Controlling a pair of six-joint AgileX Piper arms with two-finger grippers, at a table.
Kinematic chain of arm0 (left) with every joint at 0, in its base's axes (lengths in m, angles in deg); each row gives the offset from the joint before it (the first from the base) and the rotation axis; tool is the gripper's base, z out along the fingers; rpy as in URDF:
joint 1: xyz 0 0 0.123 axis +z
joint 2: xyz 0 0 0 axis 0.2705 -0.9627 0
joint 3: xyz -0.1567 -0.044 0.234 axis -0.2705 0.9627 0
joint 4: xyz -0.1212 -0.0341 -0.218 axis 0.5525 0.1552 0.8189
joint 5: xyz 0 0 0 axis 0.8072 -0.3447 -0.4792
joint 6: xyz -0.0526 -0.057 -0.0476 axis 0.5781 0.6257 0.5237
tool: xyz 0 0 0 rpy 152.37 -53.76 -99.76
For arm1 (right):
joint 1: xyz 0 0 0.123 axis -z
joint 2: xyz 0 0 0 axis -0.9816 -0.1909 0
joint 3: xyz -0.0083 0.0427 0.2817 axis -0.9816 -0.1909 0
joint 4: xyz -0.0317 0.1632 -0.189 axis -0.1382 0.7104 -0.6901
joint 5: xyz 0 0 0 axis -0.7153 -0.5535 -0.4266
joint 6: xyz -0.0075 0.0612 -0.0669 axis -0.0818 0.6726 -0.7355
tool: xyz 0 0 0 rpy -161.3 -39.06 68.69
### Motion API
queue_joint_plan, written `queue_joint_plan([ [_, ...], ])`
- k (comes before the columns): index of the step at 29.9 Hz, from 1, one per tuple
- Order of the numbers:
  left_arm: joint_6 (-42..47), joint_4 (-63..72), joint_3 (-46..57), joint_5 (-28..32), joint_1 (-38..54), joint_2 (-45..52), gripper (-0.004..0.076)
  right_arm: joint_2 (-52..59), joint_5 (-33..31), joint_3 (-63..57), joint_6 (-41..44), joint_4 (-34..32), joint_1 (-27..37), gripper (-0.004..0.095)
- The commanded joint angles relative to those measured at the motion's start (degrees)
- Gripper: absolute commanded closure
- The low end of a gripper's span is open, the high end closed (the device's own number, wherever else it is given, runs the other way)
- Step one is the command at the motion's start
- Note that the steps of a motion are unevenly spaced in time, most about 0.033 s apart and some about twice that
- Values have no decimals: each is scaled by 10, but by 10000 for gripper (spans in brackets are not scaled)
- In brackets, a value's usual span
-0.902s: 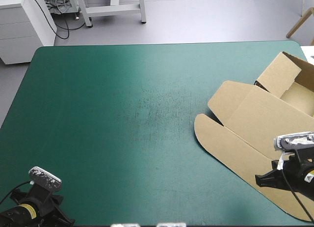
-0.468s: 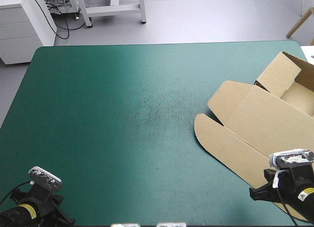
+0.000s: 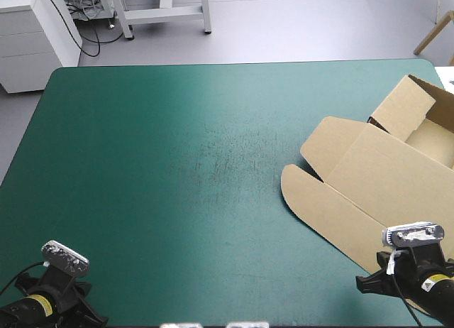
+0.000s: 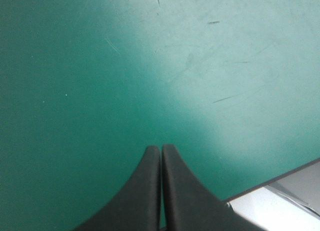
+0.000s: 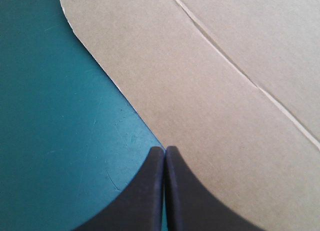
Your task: Fold the box
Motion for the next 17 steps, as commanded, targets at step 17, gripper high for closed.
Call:
queue_joint_plan([
  [17, 5, 1, -16, 6, -2, -6, 734, -5, 50, 13, -2, 18, -2, 927],
])
